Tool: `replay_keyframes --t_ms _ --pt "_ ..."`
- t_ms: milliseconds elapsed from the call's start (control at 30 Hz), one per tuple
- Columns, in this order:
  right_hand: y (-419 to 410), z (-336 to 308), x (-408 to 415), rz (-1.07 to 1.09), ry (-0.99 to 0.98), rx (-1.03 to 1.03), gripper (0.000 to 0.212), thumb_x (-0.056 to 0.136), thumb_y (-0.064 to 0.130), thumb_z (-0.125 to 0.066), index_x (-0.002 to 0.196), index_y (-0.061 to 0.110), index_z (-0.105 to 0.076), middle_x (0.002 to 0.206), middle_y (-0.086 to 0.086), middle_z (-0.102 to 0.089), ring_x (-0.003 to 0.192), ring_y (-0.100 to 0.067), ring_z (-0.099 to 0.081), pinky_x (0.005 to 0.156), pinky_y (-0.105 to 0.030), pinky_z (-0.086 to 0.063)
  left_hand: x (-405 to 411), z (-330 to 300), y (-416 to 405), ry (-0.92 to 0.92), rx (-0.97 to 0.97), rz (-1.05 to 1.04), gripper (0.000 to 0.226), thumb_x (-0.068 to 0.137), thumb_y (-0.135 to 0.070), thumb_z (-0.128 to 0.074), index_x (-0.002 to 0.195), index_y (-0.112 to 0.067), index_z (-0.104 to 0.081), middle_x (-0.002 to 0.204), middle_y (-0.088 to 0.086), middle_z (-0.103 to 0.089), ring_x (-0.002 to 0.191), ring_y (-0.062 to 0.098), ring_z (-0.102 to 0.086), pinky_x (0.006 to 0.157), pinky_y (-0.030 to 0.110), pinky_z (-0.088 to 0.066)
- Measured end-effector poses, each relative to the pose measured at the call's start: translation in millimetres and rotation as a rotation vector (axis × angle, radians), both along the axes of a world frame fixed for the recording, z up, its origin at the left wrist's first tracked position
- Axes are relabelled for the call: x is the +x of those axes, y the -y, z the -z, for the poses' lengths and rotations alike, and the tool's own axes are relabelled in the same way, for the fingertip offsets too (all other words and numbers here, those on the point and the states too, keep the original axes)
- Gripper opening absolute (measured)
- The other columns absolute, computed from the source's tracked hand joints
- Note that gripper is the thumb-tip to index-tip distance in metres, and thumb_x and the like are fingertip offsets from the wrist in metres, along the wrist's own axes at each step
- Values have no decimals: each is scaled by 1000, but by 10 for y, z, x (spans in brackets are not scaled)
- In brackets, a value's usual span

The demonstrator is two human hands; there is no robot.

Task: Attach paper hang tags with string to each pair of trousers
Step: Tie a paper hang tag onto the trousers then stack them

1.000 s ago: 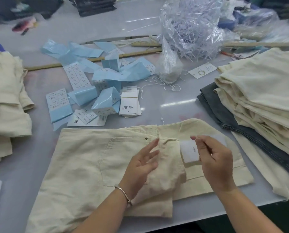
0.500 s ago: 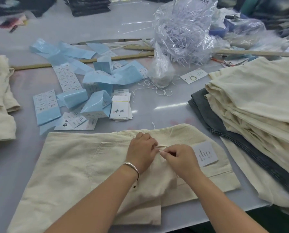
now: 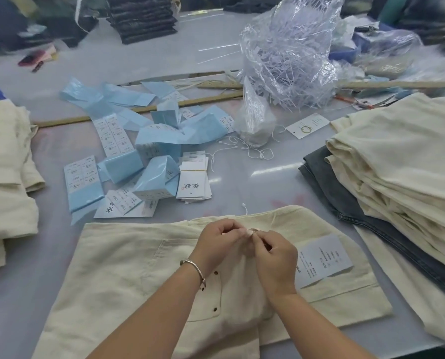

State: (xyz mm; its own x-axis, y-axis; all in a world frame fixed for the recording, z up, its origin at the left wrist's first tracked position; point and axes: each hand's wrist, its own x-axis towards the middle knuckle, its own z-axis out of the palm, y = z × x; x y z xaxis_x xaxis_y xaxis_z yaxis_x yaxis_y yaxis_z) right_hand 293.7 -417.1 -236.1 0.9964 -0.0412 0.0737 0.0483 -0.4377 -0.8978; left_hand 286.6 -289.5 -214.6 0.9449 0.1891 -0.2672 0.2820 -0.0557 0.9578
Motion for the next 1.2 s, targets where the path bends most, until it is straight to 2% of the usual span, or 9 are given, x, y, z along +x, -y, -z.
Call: replay_keyframes --t_ms 100,200,333,467,633,767,900,1067,1200 --pt "-35 63 -36 20 -41 126 16 86 3 -67 76 11 -76 66 5 -67 67 -8 -60 63 -22 -46 -21 -1 -25 50 35 16 20 81 11 -62 75 -5 -73 75 4 -66 72 6 -60 71 17 -46" --pt "-56 188 -36 27 -126 148 16 87 2 -65 77 8 -76 65 4 -66 64 -7 -57 65 -26 -47 -61 105 -41 167 225 88 14 81 9 -68 85 -1 -77 86 19 -65 81 21 -61 78 27 -46" --pt "-71 275 -25 56 -169 177 17 88 5 -66 82 15 -78 70 10 -69 70 -4 -62 69 -28 -51 -42 204 -50 208 314 75 10 80 -2 -76 85 -9 -79 81 7 -71 79 21 -66 74 26 -50" --pt "-82 277 -26 67 -179 230 20 87 5 -66 92 21 -78 80 18 -72 82 2 -65 77 -22 -50 1 199 -91 59 151 10 30 77 -2 -78 99 -21 -71 74 -3 -74 74 7 -68 76 19 -53" --pt "-113 270 -29 -10 -92 211 35 89 1 -62 74 31 -70 66 15 -62 67 -3 -56 67 -24 -46 50 159 -135 -5 0 13 15 78 5 -74 85 -7 -71 68 -1 -68 67 9 -62 69 21 -51" --pt "-117 267 -13 -44 -79 181 35 91 2 -61 73 32 -68 64 5 -57 64 -5 -52 65 -27 -44 54 179 -109 -21 5 -26 17 79 4 -73 86 -11 -74 71 5 -64 67 11 -57 68 22 -48" --pt "-123 273 1 -34 -123 159 24 91 6 -62 81 24 -75 68 3 -61 68 -9 -57 68 -31 -48 24 252 -29 38 115 -167 21 73 -3 -81 71 -23 -76 67 -7 -65 59 -4 -55 62 11 -43" --pt "-80 223 40 -104 -120 102 21 89 7 -64 79 22 -74 66 6 -59 66 -5 -55 65 -24 -45 9 291 20 73 238 -175 22 78 -4 -76 69 -21 -67 72 -3 -65 66 5 -57 65 17 -45" --pt "213 10 152 -255 -19 -57 27 84 -2 -63 89 21 -76 81 11 -66 75 -5 -59 65 -22 -45 59 177 -21 49 1 -179 8 93 -3 -59 85 -5 -59 78 0 -68 54 2 -56 54 15 -42"
